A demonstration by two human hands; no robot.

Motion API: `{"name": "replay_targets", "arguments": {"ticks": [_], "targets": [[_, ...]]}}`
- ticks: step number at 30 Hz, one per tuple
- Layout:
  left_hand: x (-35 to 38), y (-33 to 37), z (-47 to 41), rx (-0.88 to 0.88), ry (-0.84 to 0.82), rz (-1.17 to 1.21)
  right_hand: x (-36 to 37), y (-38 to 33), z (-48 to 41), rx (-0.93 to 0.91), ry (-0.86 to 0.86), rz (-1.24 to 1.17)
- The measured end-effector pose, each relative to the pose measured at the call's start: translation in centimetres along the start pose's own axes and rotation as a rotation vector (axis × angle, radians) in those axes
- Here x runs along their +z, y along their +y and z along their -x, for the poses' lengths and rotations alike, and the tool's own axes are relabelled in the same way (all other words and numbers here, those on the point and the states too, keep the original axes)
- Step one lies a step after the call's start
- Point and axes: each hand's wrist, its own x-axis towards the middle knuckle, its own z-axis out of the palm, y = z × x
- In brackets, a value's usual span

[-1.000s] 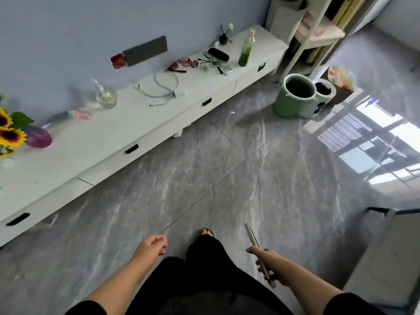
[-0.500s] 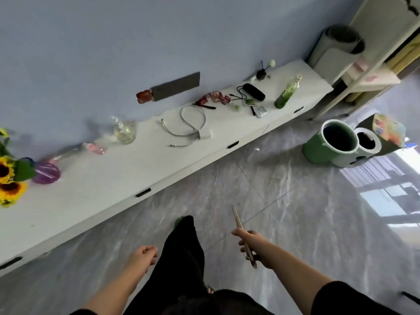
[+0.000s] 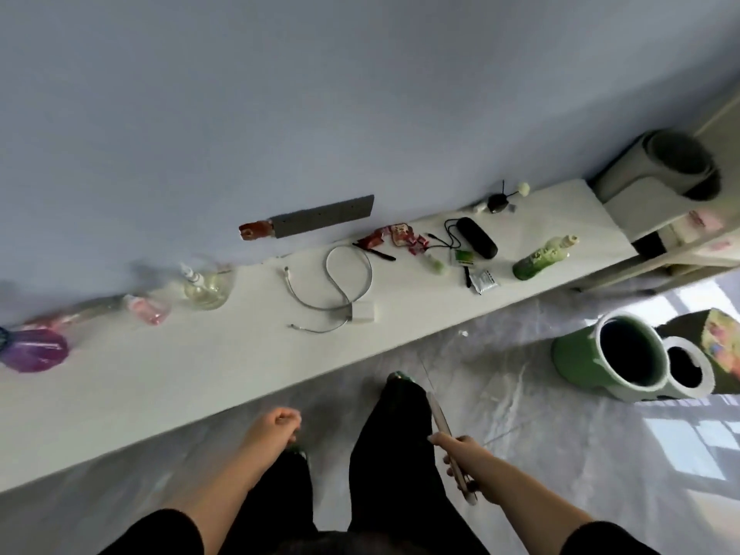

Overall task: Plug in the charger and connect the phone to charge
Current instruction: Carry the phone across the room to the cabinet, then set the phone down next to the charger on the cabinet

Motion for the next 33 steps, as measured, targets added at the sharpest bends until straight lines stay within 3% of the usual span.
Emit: {"name": "replay_targets", "arguments": {"ticks": [7,14,22,30,33], "targets": [[3.7,5.8,-3.3,-0.167,0.204,0.297,-6.7,-12.7,-5.8,-0.126,-0.073,0.206],[6.0,8.6,-10.3,-0.199,0.208,0.359,-8.1,-22.3,-12.7,-0.275,0.087,0.616],[9.9,9.1,-21.9,-0.386,0.208,-0.099,-5.0,-26.3,-21.8,-0.220,0.200,0.822],[9.4,7.6,-30.9,-0.086,0.327,-0.604,-0.5,-27.3,-29.6,-0.305,0.502,0.775],[8.7,7.6,-32.9,0.023,0.312,-0.691,0.5,-27.8,-31.4,-0.383,0.591,0.736]]}}
